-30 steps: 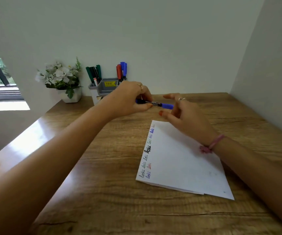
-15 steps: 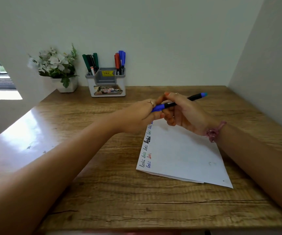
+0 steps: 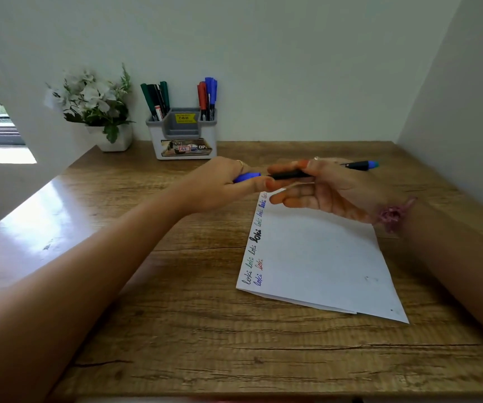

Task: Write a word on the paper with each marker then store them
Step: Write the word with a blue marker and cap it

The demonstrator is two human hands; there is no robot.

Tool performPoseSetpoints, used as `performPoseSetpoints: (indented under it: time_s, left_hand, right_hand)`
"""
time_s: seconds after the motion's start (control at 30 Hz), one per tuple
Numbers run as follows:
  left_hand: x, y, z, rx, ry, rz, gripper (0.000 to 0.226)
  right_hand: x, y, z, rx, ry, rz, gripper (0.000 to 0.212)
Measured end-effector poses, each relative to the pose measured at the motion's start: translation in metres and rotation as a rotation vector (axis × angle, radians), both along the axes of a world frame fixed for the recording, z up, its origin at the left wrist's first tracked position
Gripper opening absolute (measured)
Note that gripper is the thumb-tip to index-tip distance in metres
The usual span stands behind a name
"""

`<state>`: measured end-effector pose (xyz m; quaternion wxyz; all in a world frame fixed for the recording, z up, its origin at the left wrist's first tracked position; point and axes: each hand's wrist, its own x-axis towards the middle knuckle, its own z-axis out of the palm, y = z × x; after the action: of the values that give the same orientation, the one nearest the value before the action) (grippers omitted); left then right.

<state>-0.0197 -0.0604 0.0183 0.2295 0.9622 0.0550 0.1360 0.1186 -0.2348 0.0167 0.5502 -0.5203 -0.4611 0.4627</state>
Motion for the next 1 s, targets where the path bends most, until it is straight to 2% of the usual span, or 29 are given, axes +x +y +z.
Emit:
performPoseSetpoints:
  time_s: [0.07, 0.17, 0.3, 0.47, 0.6, 0.7, 0.83, 0.9, 1.0]
  left_hand:
    - [-0.002, 0.006, -0.002, -0.114, 0.01, -0.008, 0.061]
    - [-0.004, 0.017, -0.01, -0.174, 0.1, 0.002, 0.058]
    - [-0.007, 0.022, -0.016, -0.197, 0.204, -0.072, 0.09]
    - [-0.002, 0.022, -0.023, -0.201, 0.306, -0.103, 0.086]
    - [-0.001, 0.023, -0.026, -0.2, 0.371, -0.118, 0.112]
    - [0.0, 0.023, -0.025, -0.215, 0.369, -0.088, 0.111]
    - [0.0, 0.021, -0.024, -0.188, 0.374, -0.063, 0.114]
    - [0.001, 0.02, -0.023, -0.202, 0.369, -0.072, 0.105]
    - [0.002, 0.021, -0.023, -0.201, 0.354, -0.08, 0.108]
  right_hand:
    - [0.003, 0.0, -0.001, 0.016, 0.004, -0.056, 0.035]
    - [0.003, 0.001, -0.004, 0.029, -0.008, -0.117, 0.028]
    - [-0.007, 0.001, -0.008, 0.034, -0.171, -0.037, 0.017]
    - [-0.021, 0.005, -0.012, 0.036, -0.328, 0.075, 0.012]
    - [-0.026, 0.008, -0.017, 0.012, -0.449, 0.084, 0.015]
    - [-0.031, 0.013, -0.022, 0.031, -0.458, 0.062, 0.008]
    - [-0.035, 0.02, -0.029, 0.055, -0.502, 0.004, 0.023]
    - [-0.035, 0.019, -0.03, 0.065, -0.505, -0.002, 0.025]
    - [-0.036, 0.018, -0.031, 0.072, -0.51, 0.013, 0.024]
